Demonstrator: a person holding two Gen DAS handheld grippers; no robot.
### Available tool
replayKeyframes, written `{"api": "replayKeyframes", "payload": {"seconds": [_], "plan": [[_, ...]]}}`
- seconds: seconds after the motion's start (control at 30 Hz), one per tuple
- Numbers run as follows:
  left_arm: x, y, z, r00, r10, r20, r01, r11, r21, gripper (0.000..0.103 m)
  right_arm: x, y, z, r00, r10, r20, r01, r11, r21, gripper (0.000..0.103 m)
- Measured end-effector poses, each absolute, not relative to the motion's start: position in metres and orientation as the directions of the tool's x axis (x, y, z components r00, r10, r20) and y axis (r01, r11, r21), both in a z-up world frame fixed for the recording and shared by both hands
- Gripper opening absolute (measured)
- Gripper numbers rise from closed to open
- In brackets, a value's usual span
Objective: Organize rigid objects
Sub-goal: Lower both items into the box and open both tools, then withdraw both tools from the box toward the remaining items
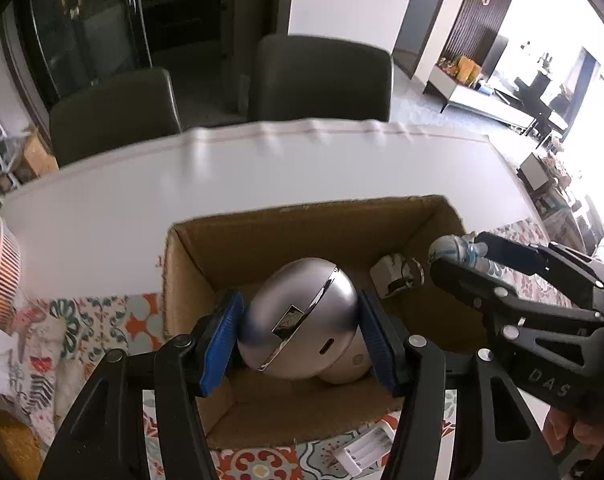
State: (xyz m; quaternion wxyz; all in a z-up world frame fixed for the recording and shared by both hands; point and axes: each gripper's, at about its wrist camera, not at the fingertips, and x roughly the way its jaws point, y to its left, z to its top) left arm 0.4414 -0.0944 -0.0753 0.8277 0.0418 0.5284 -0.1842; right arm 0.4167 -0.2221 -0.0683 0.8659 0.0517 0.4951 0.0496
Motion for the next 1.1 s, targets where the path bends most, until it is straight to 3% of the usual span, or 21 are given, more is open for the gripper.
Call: {"api": "replayKeyframes", "payload": {"seconds": [0.5,0.87,1.1], "plan": [[0.449,-0.097,-0.110,0.248,-0.243,-0.938,0.303,0.939,-0.163,0.057,0.433,-0.223,-0.100,0.394,0.150,-0.907,-0.051,0.989,0.141,0.054],[0.430,-0.082,-0.080,0.356,-0.185,-0.916,0.267,0.959,-0.090,0.059,0.420,-0.218,-0.087,0.433,0.130,-0.892,-0.030,0.991,0.130,0.070],[0.402,-0.067,-0.055,0.479,-0.125,-0.869,0.219,0.976,-0.020,0.074,0.394,-0.211,-0.061,0.523,0.038,-0.851,0.003,0.999,0.047,0.078]]}}
